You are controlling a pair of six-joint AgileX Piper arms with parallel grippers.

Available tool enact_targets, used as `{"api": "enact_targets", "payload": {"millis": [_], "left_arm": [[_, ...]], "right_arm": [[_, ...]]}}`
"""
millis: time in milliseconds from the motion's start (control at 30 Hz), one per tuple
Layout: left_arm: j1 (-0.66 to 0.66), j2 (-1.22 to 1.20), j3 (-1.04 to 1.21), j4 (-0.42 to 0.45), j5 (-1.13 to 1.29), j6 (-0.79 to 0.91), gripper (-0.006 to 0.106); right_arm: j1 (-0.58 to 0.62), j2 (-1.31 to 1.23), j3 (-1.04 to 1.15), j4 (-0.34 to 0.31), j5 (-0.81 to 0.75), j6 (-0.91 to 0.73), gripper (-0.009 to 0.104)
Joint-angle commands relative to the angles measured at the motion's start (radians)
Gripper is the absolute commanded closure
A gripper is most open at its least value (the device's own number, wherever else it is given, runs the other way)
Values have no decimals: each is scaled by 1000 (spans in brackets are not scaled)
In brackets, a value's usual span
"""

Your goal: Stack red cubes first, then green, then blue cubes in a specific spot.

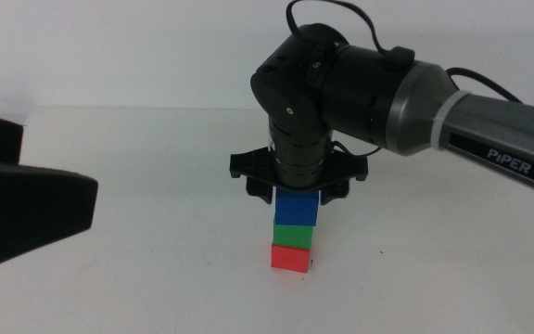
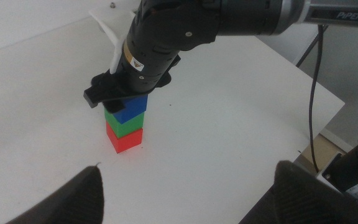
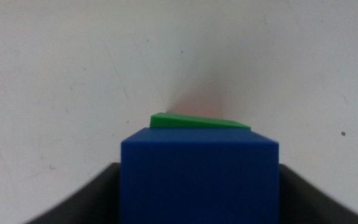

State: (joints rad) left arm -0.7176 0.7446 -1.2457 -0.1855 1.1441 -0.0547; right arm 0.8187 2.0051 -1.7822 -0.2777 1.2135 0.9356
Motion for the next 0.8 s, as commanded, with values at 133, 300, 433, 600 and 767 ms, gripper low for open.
{"api": "enact_targets", "payload": {"millis": [133,300,433,600,767], "left_arm": [[1,-2,3,4,-12,-2,7],[1,-2,3,4,-12,-2,7],[1,-2,3,4,-12,-2,7],[1,-2,3,4,-12,-2,7],[1,-2,3,4,-12,-2,7]], "right_arm": [[-2,-1,-4,-53,2,6,6],[-4,-120,6,-73,-4,-19,2],[-15,-336,104,-120,-11,-76,2],[-134,-647,363,-109,-124,-207,2],[-376,-937,634,155,-343,-631,2]]}}
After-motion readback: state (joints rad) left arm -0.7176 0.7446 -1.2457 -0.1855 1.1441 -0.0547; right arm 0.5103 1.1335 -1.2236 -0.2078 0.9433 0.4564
